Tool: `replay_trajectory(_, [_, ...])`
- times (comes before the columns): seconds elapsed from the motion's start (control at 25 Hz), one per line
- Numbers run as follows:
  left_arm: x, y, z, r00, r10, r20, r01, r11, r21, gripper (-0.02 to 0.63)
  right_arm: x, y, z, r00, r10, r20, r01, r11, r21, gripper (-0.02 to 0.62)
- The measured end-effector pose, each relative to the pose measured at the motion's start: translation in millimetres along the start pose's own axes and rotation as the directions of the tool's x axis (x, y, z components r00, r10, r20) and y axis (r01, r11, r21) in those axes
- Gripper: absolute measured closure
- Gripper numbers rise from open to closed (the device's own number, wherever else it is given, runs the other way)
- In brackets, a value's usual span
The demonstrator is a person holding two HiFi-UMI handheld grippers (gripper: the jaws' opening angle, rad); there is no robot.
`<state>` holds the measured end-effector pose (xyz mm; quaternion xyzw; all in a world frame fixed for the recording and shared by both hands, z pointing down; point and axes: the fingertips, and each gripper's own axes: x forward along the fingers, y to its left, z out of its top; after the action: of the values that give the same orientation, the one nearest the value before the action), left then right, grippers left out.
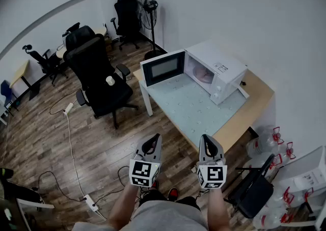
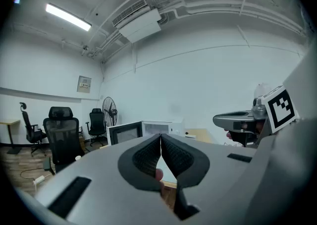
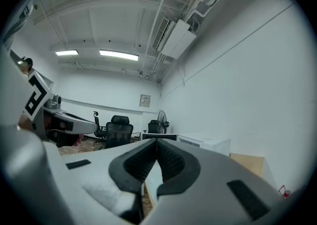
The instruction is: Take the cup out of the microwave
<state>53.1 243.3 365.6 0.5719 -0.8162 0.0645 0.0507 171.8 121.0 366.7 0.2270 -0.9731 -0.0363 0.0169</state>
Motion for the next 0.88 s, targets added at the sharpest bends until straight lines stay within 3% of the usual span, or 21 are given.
replay_trajectory(0.52, [35.2, -3.8, -4.5, 1.0, 0.006, -0.026, -0.006, 1.0, 0.015, 0.581, 25.9, -22.5, -7.3, 1.0, 0.01, 0.01, -0.01, 1.0, 0.023, 0.577])
replay_trajectory(0.88, [91.0, 23.0, -2.2, 1.0, -0.008, -0.029, 0.008, 1.0, 0.021, 0.581, 81.1, -34.0, -15.1, 1.0, 0.006, 0.0, -0.006, 1.0, 0.017, 0.577])
